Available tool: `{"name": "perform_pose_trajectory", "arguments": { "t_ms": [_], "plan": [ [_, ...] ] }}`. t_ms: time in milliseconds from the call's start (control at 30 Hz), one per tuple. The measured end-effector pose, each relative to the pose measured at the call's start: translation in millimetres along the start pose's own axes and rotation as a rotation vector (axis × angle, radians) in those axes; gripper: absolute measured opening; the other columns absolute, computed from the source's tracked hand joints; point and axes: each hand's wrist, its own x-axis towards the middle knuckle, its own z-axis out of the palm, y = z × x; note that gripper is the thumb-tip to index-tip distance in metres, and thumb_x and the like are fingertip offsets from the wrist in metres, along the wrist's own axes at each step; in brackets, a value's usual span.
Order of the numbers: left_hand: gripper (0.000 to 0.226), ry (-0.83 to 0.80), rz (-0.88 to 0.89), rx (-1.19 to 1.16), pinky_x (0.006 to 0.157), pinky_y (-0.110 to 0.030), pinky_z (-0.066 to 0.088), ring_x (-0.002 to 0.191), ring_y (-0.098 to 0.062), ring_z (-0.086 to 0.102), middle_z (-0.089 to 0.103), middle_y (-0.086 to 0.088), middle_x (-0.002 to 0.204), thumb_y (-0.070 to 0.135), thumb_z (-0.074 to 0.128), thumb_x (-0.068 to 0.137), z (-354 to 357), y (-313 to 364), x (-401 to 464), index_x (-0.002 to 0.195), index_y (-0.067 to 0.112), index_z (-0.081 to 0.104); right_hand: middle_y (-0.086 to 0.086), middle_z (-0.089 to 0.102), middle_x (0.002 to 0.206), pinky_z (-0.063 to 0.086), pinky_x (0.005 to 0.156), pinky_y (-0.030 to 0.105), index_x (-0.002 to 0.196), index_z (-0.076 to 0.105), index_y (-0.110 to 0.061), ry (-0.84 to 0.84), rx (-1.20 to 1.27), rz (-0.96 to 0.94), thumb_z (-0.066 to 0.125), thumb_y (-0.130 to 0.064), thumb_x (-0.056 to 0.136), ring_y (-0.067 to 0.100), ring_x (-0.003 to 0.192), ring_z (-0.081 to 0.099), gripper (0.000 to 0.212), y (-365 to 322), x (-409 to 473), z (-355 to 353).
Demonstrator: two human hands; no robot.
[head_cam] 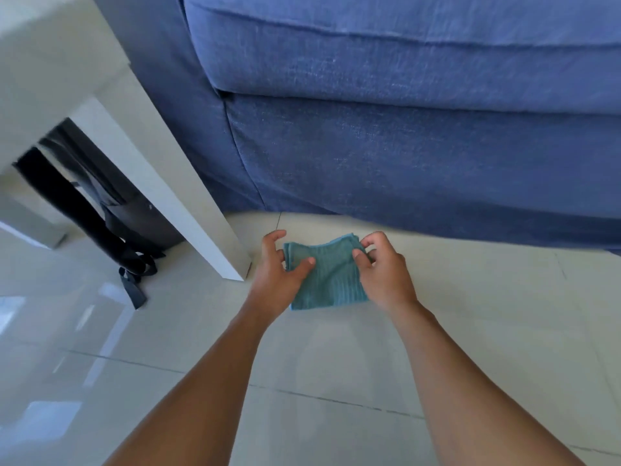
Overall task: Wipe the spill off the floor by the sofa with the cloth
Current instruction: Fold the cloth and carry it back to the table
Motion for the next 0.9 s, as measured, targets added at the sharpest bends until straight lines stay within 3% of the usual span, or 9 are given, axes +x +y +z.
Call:
{"name": "perform_pose_trajectory", "arguments": {
  "t_ms": [100, 200, 300, 400, 567, 633, 733, 833, 900],
  "plan": [
    [0.060, -0.046, 0.110, 0.093, 0.079, -0.025, 0.058, 0.091, -0.004, 0.064, 0.063, 0.003, 0.108, 0.011, 0.071, 0.086, -12, 34, -8, 0.132, 0.039, 0.046, 0.004, 0.068, 0.076, 0.042, 0.059, 0.033, 0.098, 0.056, -0.030, -0.052, 0.031, -0.011, 0.064, -0.026, 0.095, 0.023, 0.067, 0.060, 0.010, -33, 6, -20],
    [0.033, 0.009, 0.216, 0.185, 0.096, -0.044, 0.052, 0.102, -0.012, 0.063, 0.067, 0.006, 0.110, 0.012, 0.071, 0.085, -32, 88, -14, 0.108, 0.035, 0.069, -0.001, 0.064, 0.067, 0.041, 0.060, 0.032, 0.103, 0.060, -0.031, -0.099, 0.076, -0.072, 0.068, -0.022, 0.092, 0.016, 0.063, 0.058, 0.015, -82, 13, -55],
    [0.025, 0.114, 0.291, 0.250, 0.100, -0.036, 0.047, 0.106, -0.014, 0.062, 0.068, 0.004, 0.111, 0.017, 0.078, 0.079, -48, 153, -27, 0.101, 0.027, 0.075, 0.020, 0.062, 0.073, 0.043, 0.065, 0.033, 0.112, 0.060, -0.043, -0.120, 0.156, -0.159, 0.069, -0.022, 0.091, 0.018, 0.064, 0.055, 0.031, -135, 14, -91],
    [0.034, 0.199, 0.300, 0.270, 0.094, -0.029, 0.048, 0.105, -0.014, 0.060, 0.063, 0.001, 0.113, 0.021, 0.082, 0.075, -68, 217, -40, 0.108, 0.024, 0.072, 0.020, 0.061, 0.078, 0.047, 0.074, 0.035, 0.106, 0.063, -0.055, -0.155, 0.197, -0.225, 0.067, -0.031, 0.085, 0.022, 0.075, 0.058, 0.032, -195, 21, -115],
    [0.059, 0.275, 0.182, 0.354, 0.087, -0.037, 0.054, 0.100, -0.023, 0.064, 0.064, -0.006, 0.111, 0.023, 0.087, 0.070, -137, 294, -64, 0.123, 0.014, 0.063, 0.004, 0.071, 0.108, 0.050, 0.091, 0.034, 0.094, 0.073, -0.029, -0.301, 0.206, -0.348, 0.073, -0.019, 0.090, 0.017, 0.100, 0.064, 0.010, -299, 43, -110],
    [0.042, 0.314, 0.098, 0.304, 0.080, -0.042, 0.058, 0.094, -0.026, 0.065, 0.063, -0.007, 0.100, 0.016, 0.087, 0.071, -179, 307, -86, 0.107, 0.013, 0.066, 0.005, 0.070, 0.108, 0.051, 0.098, 0.037, 0.103, 0.075, -0.020, -0.409, 0.214, -0.423, 0.076, -0.014, 0.089, 0.015, 0.101, 0.063, 0.016, -343, 40, -85],
    [0.031, 0.433, -0.018, 0.243, 0.072, -0.043, 0.061, 0.081, -0.026, 0.064, 0.058, -0.006, 0.085, 0.006, 0.085, 0.073, -244, 300, -131, 0.075, 0.017, 0.056, 0.001, 0.065, 0.094, 0.050, 0.083, 0.032, 0.114, 0.074, -0.009, -0.563, 0.139, -0.561, 0.077, -0.012, 0.088, 0.010, 0.083, 0.061, 0.026, -404, 9, -27],
    [0.032, 0.579, -0.146, 0.230, 0.059, -0.034, 0.061, 0.075, -0.021, 0.064, 0.059, -0.005, 0.087, 0.008, 0.086, 0.073, -295, 276, -174, 0.081, 0.016, 0.056, 0.003, 0.067, 0.104, 0.045, 0.073, 0.024, 0.116, 0.075, -0.014, -0.683, -0.026, -0.700, 0.078, -0.019, 0.089, 0.011, 0.086, 0.060, 0.028, -444, -37, 30],
    [0.033, 0.651, -0.226, 0.229, 0.064, -0.036, 0.061, 0.076, -0.023, 0.064, 0.060, -0.008, 0.090, 0.010, 0.087, 0.072, -323, 256, -202, 0.082, 0.014, 0.056, 0.006, 0.069, 0.111, 0.044, 0.070, 0.021, 0.118, 0.075, -0.014, -0.767, -0.079, -0.755, 0.077, -0.019, 0.090, 0.015, 0.096, 0.061, 0.029, -461, -70, 63]
  ]
}}
